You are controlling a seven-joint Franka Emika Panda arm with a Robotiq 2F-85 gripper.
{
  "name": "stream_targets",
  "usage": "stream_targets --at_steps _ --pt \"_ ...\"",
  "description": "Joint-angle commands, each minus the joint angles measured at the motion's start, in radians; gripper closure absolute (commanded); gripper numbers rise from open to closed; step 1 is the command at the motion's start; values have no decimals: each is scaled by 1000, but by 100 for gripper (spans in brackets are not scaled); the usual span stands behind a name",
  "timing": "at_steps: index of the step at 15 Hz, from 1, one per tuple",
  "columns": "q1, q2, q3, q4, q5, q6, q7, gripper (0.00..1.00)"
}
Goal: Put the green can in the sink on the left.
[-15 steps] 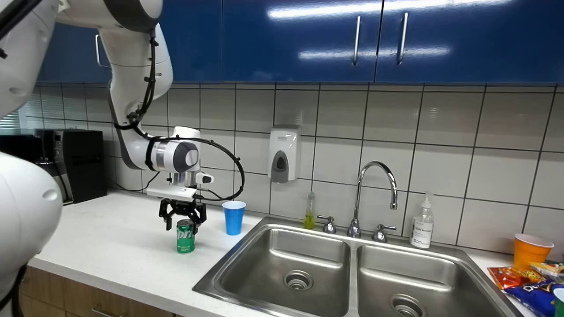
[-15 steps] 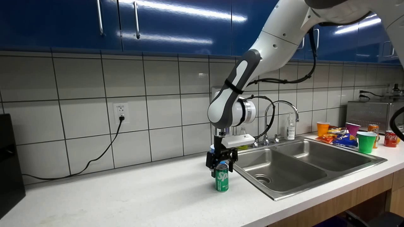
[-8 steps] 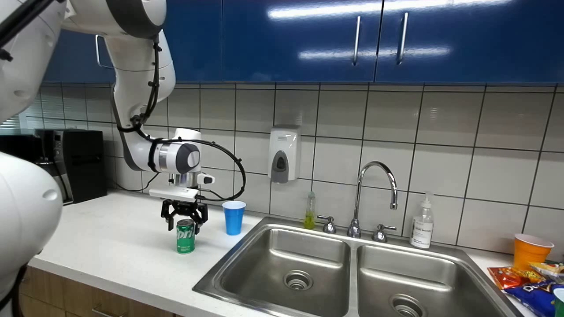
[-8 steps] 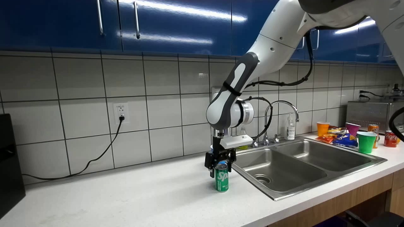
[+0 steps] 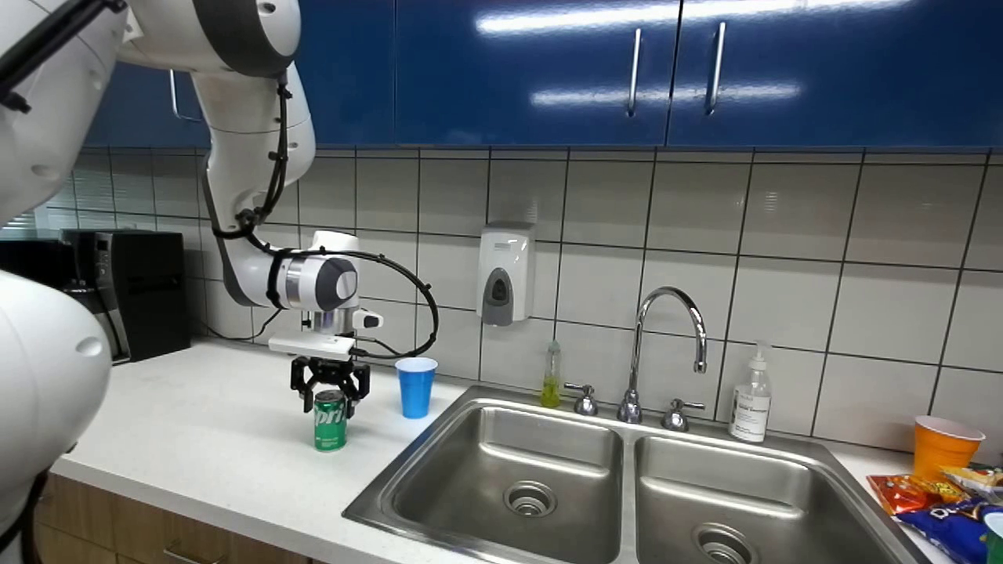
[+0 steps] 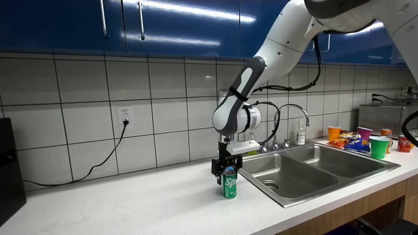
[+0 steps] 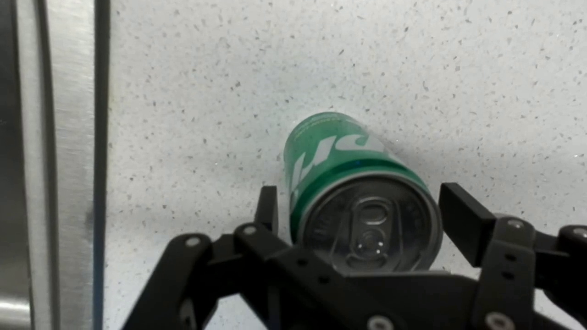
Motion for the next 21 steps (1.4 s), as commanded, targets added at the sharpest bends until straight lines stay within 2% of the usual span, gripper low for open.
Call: stream_targets --at_steps 1,3,4,21 --pt "12 13 -10 25 -25 -11 9 42" --pt "12 15 -14 27 -31 -12 11 58" --pt "12 15 -15 29 -32 -14 12 61" --pt "-2 -33 -43 13 -34 -40 8 61"
